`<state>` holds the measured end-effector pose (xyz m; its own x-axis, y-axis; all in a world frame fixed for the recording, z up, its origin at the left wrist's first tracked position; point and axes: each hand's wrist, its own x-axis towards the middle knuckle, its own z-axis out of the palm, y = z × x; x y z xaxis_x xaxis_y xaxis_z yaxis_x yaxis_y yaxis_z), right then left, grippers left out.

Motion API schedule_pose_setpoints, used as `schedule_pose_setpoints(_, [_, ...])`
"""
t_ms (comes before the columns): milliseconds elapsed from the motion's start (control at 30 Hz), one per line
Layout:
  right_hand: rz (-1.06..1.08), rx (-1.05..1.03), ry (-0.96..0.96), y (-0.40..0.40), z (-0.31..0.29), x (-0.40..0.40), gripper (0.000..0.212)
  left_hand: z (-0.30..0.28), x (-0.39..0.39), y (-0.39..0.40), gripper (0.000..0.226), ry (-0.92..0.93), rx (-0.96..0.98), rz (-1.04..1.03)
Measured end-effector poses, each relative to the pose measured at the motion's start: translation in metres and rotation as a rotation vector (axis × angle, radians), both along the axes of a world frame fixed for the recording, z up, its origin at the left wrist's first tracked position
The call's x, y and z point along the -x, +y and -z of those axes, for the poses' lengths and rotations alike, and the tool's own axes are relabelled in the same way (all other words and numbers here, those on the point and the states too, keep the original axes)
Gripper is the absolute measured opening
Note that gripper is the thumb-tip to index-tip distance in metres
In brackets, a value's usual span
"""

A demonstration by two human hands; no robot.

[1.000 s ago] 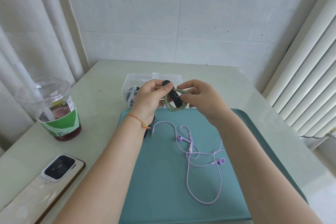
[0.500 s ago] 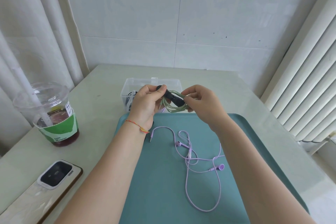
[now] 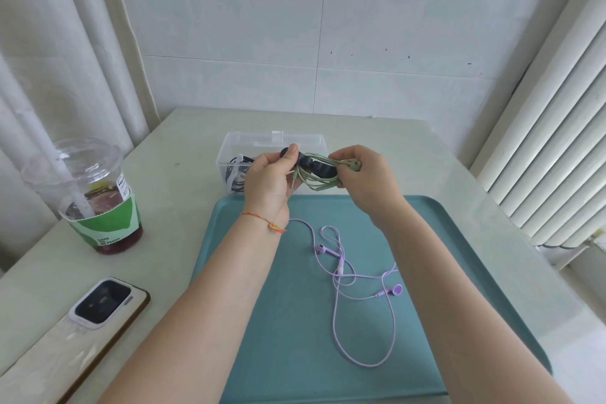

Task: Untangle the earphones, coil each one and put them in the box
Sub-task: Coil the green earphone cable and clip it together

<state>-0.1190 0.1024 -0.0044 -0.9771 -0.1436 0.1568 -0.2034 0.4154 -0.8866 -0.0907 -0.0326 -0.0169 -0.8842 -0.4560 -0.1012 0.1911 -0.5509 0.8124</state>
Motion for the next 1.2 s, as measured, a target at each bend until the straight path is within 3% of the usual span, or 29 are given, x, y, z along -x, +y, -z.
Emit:
schedule_pose_setpoints(200, [0.019, -0.053, 0.030, -0.004, 0.002, -0.001, 0.021, 0.001, -0.002, 0.009, 0.018, -0.029, 0.009, -0.063])
schedule_pose_setpoints(567, [-0.053, 0.461, -0.271, 0.000, 0.006, 0.003, 0.020, 0.001, 0.000, 0.007, 0.017, 0.030, -0.020, -0.075])
schedule_pose_setpoints(700, [-0.128, 0.523, -0.340, 0.009, 0.003, 0.005, 0.019, 0.000, -0.002, 0.008, 0.015, 0.079, 0.045, -0.037])
schedule_pose_setpoints(1033, [-0.155, 0.917, -0.658, 0.013, -0.002, 0.007, 0.014, -0.003, -0.004, 0.007, 0.016, 0.226, -0.033, 0.082])
schedule_pose_setpoints(1200, [-0.211, 0.975, -0.646, 0.012, 0.000, 0.004, 0.016, -0.002, -0.003, 0.006, 0.019, 0.188, -0.124, 0.081])
